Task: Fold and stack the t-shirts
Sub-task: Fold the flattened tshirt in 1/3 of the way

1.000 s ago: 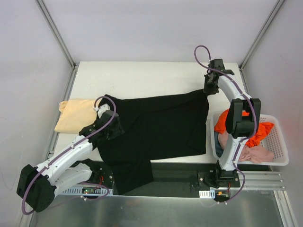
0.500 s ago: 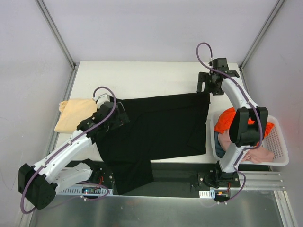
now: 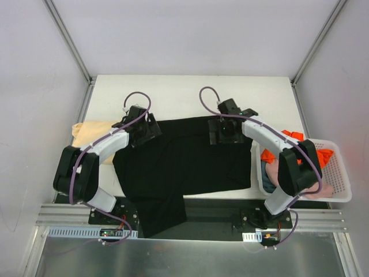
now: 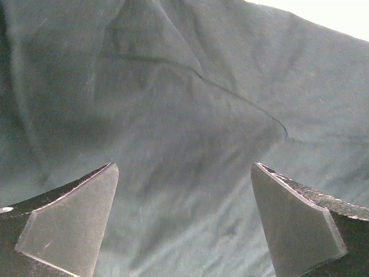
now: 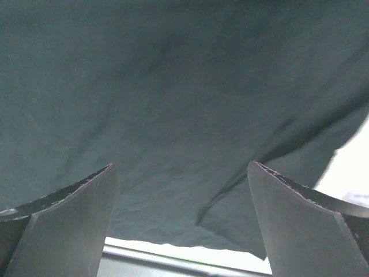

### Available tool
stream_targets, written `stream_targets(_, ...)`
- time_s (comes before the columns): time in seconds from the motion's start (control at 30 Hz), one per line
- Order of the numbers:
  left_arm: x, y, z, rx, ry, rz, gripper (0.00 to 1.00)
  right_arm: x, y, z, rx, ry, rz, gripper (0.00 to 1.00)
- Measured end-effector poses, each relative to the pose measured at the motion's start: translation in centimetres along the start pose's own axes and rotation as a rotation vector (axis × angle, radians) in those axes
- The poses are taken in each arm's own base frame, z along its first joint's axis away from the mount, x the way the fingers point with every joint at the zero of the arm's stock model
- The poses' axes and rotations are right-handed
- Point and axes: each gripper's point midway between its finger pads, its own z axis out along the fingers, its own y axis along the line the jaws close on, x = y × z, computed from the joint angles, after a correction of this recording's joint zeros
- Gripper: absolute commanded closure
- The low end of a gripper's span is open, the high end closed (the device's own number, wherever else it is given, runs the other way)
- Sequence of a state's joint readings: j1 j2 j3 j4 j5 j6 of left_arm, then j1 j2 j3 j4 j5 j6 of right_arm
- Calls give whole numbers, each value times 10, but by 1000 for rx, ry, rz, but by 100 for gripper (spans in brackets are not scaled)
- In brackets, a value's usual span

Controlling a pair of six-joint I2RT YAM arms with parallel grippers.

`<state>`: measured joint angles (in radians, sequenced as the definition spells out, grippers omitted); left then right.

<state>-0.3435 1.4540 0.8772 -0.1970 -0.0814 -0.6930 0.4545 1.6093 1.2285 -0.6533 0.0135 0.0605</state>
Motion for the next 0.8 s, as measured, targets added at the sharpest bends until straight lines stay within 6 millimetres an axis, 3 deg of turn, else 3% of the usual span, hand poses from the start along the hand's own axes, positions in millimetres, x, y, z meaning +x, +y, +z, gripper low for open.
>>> stream_targets(0.07,0,2,16,3,38,-14,1,18,15,14,11,65,-25,3)
stream_targets(0.17,4,6,31,1,79,-28,1,36,15,29,62,133,-26,3)
stream_targets(0.4,7,10,40,13,110,-34,1,84,-19,35,211,242,8,1)
stream_targets(0.53,6,10,40,16,111,-33,1,114,-30,21,252,282,-6,15)
stream_targets(0.7,6,10,39,17,107,-30,1,132,-17,12,251,283,-46,34)
stream_targets(0.8,6,12,36,21,96,-28,1,145,-22,11,278,311,-38,43)
